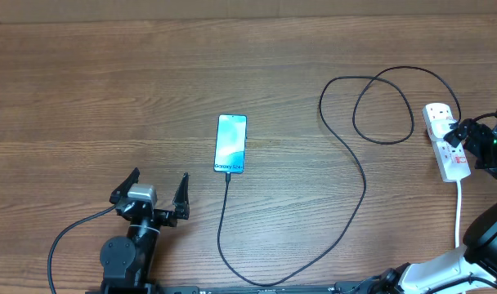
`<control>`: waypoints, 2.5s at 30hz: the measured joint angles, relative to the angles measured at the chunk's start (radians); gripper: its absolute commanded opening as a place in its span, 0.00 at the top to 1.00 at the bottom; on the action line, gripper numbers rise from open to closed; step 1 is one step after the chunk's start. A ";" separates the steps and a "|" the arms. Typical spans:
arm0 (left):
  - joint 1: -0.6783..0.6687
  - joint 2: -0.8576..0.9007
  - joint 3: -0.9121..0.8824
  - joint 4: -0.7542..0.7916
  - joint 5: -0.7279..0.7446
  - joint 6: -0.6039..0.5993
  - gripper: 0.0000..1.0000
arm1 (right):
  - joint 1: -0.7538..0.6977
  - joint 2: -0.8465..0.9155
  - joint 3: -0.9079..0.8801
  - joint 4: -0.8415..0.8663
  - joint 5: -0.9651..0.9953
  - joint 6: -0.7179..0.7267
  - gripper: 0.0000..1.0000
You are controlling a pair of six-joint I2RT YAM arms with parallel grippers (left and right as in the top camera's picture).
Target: Plug charger to phone and switch on socket
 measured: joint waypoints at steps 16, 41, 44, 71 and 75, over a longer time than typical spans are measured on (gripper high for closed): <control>0.017 -0.002 0.000 -0.008 -0.071 0.099 0.00 | 0.000 0.000 0.000 0.000 0.000 0.000 0.00; 0.017 -0.002 0.000 -0.008 -0.071 0.103 0.00 | 0.000 0.000 0.000 0.000 0.000 0.001 0.00; 0.017 -0.002 0.000 -0.008 -0.071 0.103 0.00 | 0.000 0.000 0.000 0.000 0.000 0.000 0.00; 0.017 -0.002 0.000 -0.008 -0.071 0.103 0.00 | 0.000 0.000 0.000 0.000 0.000 0.000 0.00; 0.017 -0.002 0.000 -0.008 -0.071 0.103 0.00 | 0.000 0.000 0.000 0.000 0.000 0.000 0.00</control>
